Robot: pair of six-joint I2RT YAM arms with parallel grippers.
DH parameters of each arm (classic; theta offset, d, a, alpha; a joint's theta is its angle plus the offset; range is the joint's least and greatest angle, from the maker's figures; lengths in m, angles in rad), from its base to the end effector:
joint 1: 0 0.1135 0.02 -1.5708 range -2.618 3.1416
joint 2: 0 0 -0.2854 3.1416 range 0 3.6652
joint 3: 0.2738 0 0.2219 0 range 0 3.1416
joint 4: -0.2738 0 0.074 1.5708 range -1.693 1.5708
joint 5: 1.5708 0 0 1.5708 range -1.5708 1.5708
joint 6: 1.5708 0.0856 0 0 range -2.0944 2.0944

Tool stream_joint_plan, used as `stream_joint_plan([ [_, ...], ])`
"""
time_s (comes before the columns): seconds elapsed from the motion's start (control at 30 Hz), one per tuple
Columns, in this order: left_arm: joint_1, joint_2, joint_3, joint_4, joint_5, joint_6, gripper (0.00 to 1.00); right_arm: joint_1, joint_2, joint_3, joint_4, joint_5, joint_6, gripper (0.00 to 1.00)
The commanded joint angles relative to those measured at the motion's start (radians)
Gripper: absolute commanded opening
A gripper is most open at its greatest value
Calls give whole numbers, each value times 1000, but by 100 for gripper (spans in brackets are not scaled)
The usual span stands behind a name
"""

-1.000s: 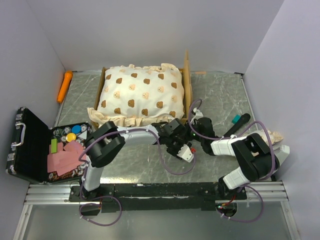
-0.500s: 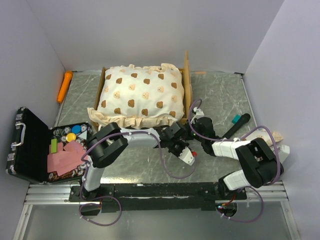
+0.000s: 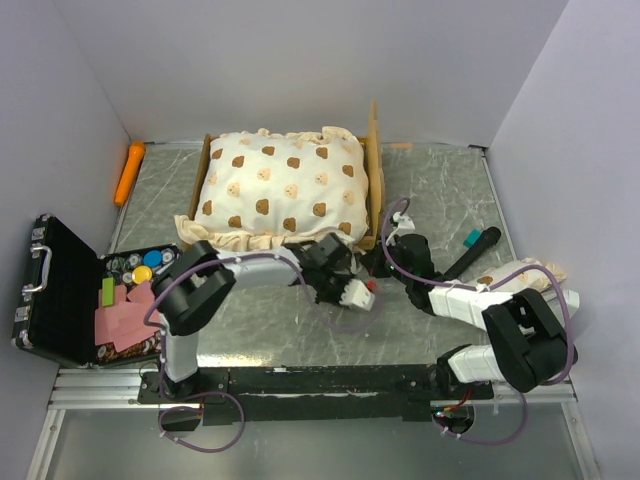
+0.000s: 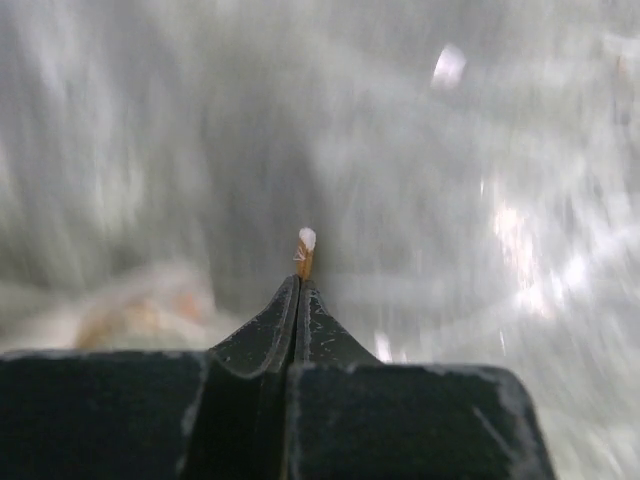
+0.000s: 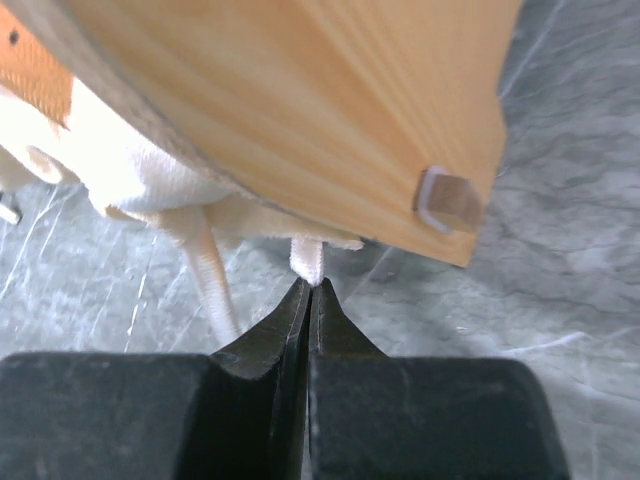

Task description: Set up the pet bed

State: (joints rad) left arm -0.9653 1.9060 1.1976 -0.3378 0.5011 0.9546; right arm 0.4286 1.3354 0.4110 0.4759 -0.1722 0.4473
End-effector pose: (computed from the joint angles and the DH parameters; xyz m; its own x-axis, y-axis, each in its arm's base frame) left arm 0.1881 -0.3439 0.1606 0.4156 0.6572 -0.6288 0.8979 -0.4066 0.1684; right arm 0.2419 0.1267 0.1880 -0.5934 0.1974 -0.7803 -0.3252 0.8280 0.4567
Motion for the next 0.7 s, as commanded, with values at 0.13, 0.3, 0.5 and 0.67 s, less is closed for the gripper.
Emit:
stream_joint_plan([
  [0.13, 256, -200, -16, -67, 225, -223, 1, 4, -42, -6, -14, 88, -12, 0],
  [0.3, 342, -242, -127, -15, 179, -186, 1, 4, -82, -17, -31, 102, -16, 0],
  [0.5, 407, -271, -165, 19, 151, -197, 1, 33, -240, -14, -94, 122, -108, 0],
  [0.67, 412, -275, -133, 0, 160, -206, 1, 104, -289, 115, -212, 82, -266, 0],
])
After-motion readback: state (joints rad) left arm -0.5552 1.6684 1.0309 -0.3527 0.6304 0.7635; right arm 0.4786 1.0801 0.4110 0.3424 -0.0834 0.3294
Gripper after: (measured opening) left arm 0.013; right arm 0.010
